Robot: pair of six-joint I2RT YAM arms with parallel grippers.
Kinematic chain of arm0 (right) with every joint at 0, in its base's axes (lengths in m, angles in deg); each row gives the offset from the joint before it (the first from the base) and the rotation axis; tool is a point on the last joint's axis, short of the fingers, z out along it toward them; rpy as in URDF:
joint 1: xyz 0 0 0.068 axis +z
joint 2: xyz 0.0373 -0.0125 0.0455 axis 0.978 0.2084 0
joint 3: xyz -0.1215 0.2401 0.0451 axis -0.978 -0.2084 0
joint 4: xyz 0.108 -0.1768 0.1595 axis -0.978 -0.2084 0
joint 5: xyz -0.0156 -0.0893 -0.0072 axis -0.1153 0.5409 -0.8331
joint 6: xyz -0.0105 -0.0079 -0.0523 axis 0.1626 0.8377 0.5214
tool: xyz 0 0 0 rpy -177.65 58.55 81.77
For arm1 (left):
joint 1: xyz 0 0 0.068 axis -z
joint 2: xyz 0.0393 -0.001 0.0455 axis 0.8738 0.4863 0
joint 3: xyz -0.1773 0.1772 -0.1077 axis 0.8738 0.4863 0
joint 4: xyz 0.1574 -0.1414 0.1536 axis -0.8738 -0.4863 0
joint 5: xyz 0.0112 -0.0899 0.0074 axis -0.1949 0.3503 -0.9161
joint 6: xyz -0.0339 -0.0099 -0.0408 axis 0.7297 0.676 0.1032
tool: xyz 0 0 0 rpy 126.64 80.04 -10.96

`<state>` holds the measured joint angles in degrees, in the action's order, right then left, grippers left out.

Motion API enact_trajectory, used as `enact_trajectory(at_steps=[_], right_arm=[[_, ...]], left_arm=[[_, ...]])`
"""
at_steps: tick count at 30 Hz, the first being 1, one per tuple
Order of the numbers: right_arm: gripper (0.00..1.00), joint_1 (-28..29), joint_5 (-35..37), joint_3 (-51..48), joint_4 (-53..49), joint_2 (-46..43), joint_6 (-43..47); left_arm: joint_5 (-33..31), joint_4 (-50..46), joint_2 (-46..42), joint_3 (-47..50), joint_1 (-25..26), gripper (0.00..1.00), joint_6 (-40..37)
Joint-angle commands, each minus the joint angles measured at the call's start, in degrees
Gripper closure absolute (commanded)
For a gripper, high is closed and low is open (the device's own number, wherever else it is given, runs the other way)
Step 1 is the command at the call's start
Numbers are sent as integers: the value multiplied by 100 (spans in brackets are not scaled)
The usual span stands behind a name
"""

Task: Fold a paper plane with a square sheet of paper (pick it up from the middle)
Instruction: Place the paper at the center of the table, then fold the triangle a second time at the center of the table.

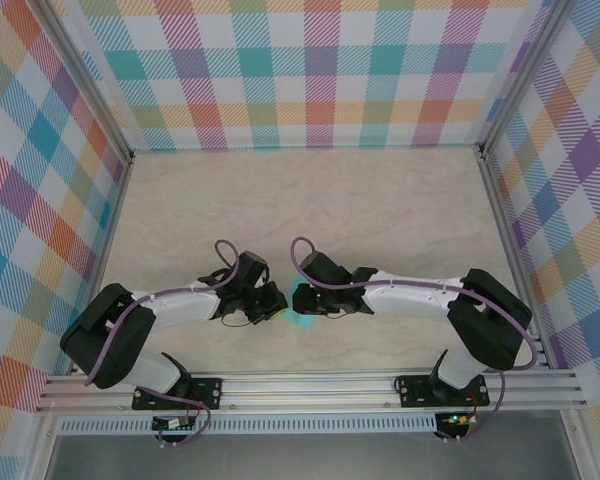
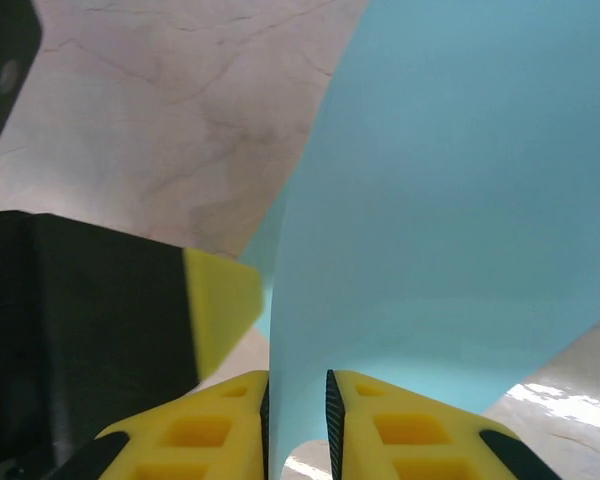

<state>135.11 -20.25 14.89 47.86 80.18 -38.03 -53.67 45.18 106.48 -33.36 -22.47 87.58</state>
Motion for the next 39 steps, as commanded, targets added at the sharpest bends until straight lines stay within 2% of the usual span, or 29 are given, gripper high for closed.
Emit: enact_trajectory(at_steps=[1, 13, 15, 20, 26, 39], right_arm=[[76, 0, -247, -10, 197, -134, 206], [72, 39, -172, -170, 217, -339, 187], [74, 65, -145, -214, 239, -379, 197], [87, 82, -111, -264, 254, -406, 212], [90, 28, -2, -227, 30, -485, 398], [90, -730, -1368, -490, 488, -306, 1173]], left_arm=[[-23, -125, -70, -328, 153, 88, -231], [-31, -97, 134, -465, 229, 88, -147], [-22, -58, 144, -476, 233, 88, -112], [-67, -75, 144, -484, 231, 88, -66], [-283, -337, 41, -476, 231, 88, -106], [-409, -466, 13, -434, 233, 88, -136]])
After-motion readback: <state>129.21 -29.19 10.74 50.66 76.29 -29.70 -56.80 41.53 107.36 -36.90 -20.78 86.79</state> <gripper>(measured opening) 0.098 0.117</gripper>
